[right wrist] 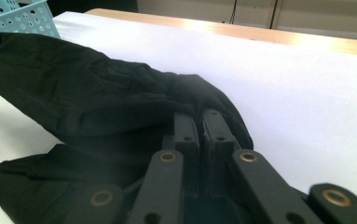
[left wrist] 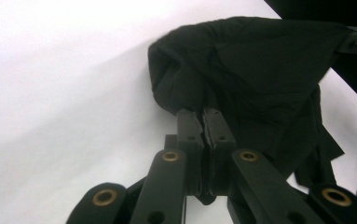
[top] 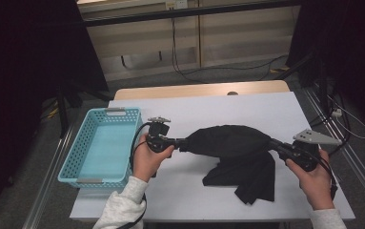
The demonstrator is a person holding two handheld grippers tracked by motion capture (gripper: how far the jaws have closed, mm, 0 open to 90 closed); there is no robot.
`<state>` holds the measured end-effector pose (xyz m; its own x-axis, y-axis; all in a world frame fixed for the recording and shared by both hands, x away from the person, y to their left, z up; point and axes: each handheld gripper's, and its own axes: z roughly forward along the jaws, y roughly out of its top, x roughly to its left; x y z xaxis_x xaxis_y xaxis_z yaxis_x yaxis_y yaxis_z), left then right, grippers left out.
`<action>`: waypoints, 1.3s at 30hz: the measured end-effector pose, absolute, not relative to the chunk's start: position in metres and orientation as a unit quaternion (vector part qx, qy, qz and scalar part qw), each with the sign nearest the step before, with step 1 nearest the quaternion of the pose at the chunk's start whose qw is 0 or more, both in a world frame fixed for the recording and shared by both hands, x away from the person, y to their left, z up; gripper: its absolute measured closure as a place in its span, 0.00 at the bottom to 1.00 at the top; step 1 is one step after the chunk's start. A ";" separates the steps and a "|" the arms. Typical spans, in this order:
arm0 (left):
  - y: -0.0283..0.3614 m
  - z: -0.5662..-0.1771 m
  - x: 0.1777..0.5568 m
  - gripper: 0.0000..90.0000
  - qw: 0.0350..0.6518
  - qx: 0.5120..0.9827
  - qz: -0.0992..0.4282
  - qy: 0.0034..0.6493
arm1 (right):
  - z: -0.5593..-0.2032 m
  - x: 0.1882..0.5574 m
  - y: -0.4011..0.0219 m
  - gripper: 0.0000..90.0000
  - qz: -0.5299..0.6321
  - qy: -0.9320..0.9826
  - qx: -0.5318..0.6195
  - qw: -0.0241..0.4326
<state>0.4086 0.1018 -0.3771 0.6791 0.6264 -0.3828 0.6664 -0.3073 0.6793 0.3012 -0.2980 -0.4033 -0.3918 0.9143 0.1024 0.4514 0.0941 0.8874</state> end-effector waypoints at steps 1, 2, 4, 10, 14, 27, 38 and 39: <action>0.102 -0.374 0.410 0.97 0.431 0.808 -0.020 0.400 | -0.402 0.302 -0.298 0.96 0.461 0.695 0.491 0.252; 0.103 -0.372 0.410 0.97 0.431 0.808 -0.019 0.401 | -0.400 0.303 -0.298 0.96 0.463 0.693 0.494 0.250; 0.103 -0.367 0.411 0.97 0.431 0.808 -0.017 0.401 | -0.397 0.305 -0.297 0.96 0.453 0.699 0.492 0.252; 0.108 -0.355 0.417 0.97 0.436 0.803 -0.010 0.406 | -0.383 0.313 -0.289 0.96 0.446 0.707 0.486 0.255; 0.110 -0.350 0.418 0.97 0.438 0.801 -0.006 0.407 | -0.377 0.316 -0.287 0.96 0.447 0.703 0.487 0.263; 0.126 -0.344 0.418 0.97 0.442 0.794 0.007 0.417 | -0.376 0.316 -0.280 0.96 0.460 0.697 0.486 0.257; 0.128 -0.350 0.416 0.97 0.431 0.800 0.008 0.417 | -0.381 0.316 -0.274 0.96 0.449 0.709 0.479 0.259; 0.127 -0.351 0.416 0.97 0.430 0.801 0.008 0.417 | -0.383 0.317 -0.275 0.96 0.447 0.709 0.481 0.256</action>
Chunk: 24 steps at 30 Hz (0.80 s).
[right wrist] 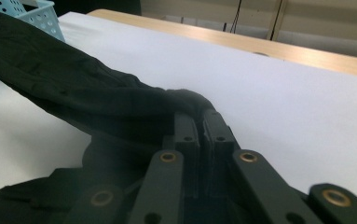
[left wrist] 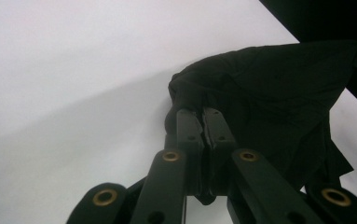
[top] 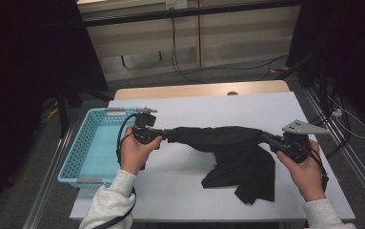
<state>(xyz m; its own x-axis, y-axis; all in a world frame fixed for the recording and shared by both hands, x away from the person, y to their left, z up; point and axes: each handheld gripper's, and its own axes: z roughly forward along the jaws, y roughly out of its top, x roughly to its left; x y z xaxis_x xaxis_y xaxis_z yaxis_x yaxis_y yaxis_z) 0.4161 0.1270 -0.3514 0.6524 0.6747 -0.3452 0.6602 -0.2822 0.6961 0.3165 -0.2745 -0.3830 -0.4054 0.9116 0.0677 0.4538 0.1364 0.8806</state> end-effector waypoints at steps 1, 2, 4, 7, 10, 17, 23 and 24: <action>0.126 -0.353 0.417 0.97 0.428 0.802 0.005 0.417 | -0.384 0.317 -0.276 0.96 0.446 0.709 0.482 0.256; 0.126 -0.354 0.417 0.97 0.428 0.801 0.004 0.418 | -0.386 0.318 -0.278 0.96 0.448 0.707 0.484 0.254; 0.126 -0.356 0.420 0.97 0.426 0.801 0.003 0.420 | -0.387 0.320 -0.280 0.96 0.449 0.705 0.488 0.251; 0.125 -0.357 0.427 0.97 0.424 0.800 -0.005 0.424 | -0.387 0.328 -0.282 0.96 0.445 0.707 0.491 0.248; 0.126 -0.358 0.440 0.97 0.420 0.797 -0.010 0.434 | -0.386 0.339 -0.281 0.96 0.442 0.709 0.496 0.236; 0.117 -0.337 0.511 0.96 0.481 0.741 0.058 0.465 | -0.365 0.430 -0.276 0.88 0.455 0.661 0.538 0.259; 0.106 -0.366 0.514 0.37 0.453 0.754 0.054 0.473 | -0.372 0.448 -0.262 0.39 0.426 0.655 0.560 0.275; 0.105 -0.371 0.511 0.34 0.449 0.759 0.052 0.468 | -0.379 0.439 -0.264 0.38 0.413 0.671 0.550 0.278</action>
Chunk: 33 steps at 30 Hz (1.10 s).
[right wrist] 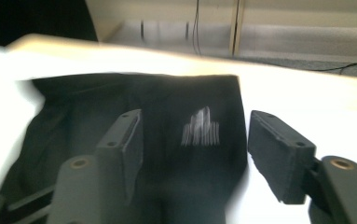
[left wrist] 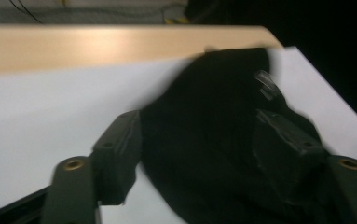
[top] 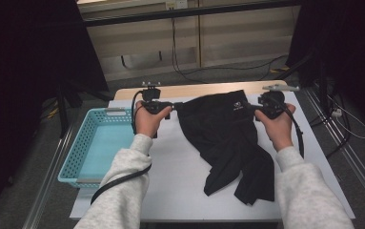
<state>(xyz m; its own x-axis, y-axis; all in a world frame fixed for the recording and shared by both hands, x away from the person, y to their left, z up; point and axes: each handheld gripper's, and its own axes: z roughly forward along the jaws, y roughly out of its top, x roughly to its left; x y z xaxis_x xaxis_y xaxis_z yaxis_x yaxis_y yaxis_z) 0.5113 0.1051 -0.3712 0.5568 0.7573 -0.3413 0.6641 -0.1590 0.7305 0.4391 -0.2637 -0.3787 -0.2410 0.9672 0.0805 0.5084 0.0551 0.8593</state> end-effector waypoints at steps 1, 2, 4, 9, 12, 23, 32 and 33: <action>0.103 -0.378 0.506 0.33 0.444 0.765 0.049 0.464 | -0.382 0.433 -0.265 0.36 0.409 0.678 0.544 0.278; 0.101 -0.385 0.499 0.31 0.438 0.774 0.042 0.456 | -0.387 0.424 -0.267 0.34 0.407 0.684 0.539 0.277; 0.099 -0.394 0.488 0.29 0.430 0.788 0.035 0.439 | -0.396 0.401 -0.271 0.30 0.395 0.701 0.530 0.269; 0.096 -0.415 0.453 0.26 0.421 0.808 0.024 0.412 | -0.409 0.356 -0.274 0.30 0.376 0.727 0.506 0.271; 0.094 -0.422 0.439 0.25 0.417 0.815 0.026 0.402 | -0.421 0.334 -0.271 0.30 0.374 0.731 0.503 0.268; 0.085 -0.441 0.417 0.22 0.401 0.842 0.033 0.359 | -0.432 0.307 -0.260 0.30 0.378 0.739 0.494 0.259; 0.087 -0.443 0.414 0.22 0.406 0.839 0.045 0.359 | -0.440 0.311 -0.267 0.46 0.345 0.742 0.508 0.269; 0.088 -0.442 0.414 0.22 0.407 0.840 0.044 0.355 | -0.440 0.311 -0.270 0.48 0.345 0.740 0.512 0.267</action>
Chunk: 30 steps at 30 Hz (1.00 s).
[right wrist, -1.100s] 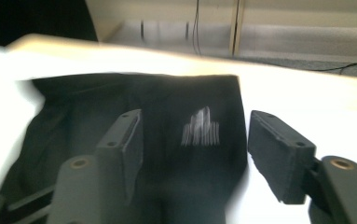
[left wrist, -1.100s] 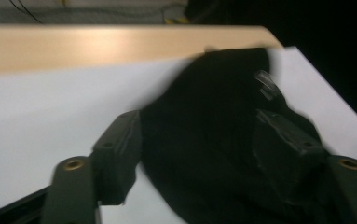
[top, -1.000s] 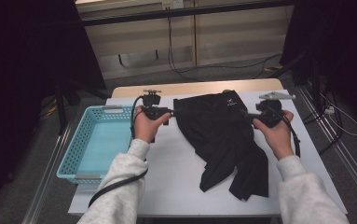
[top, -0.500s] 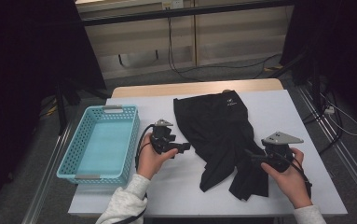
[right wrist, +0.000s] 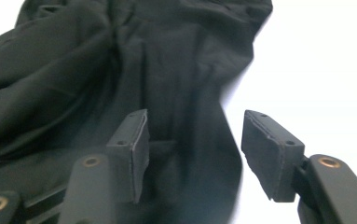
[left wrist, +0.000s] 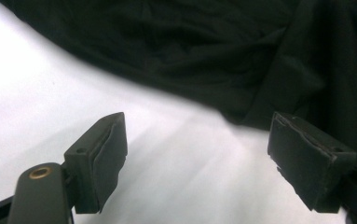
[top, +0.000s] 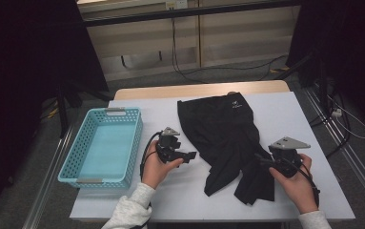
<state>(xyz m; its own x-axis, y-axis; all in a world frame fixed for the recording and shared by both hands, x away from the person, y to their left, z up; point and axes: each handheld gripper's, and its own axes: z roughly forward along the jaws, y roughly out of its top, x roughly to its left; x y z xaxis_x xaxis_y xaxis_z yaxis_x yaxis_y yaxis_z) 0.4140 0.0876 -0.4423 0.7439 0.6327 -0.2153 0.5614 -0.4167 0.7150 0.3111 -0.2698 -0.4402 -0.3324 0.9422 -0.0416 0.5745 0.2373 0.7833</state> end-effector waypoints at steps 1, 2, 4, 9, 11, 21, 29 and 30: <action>0.088 -0.442 0.414 0.22 0.408 0.840 0.044 0.355 | -0.440 0.311 -0.275 0.50 0.348 0.736 0.519 0.262; 0.088 -0.442 0.414 0.22 0.411 0.839 0.044 0.354 | -0.440 0.310 -0.278 0.50 0.349 0.732 0.523 0.263; 0.088 -0.443 0.414 0.22 0.410 0.838 0.049 0.357 | -0.437 0.308 -0.286 0.50 0.352 0.722 0.532 0.268; 0.087 -0.443 0.415 0.21 0.411 0.839 0.048 0.353 | -0.435 0.304 -0.290 0.61 0.365 0.716 0.534 0.262; 0.087 -0.442 0.415 0.21 0.409 0.842 0.047 0.349 | -0.435 0.304 -0.289 0.65 0.366 0.721 0.530 0.256; 0.088 -0.440 0.413 0.20 0.415 0.839 0.052 0.347 | -0.440 0.306 -0.275 0.84 0.358 0.737 0.516 0.251; 0.087 -0.440 0.413 0.20 0.413 0.842 0.049 0.344 | -0.439 0.308 -0.284 1.00 0.367 0.736 0.516 0.240; 0.087 -0.440 0.413 0.20 0.412 0.842 0.048 0.344 | -0.438 0.308 -0.286 1.00 0.370 0.734 0.517 0.241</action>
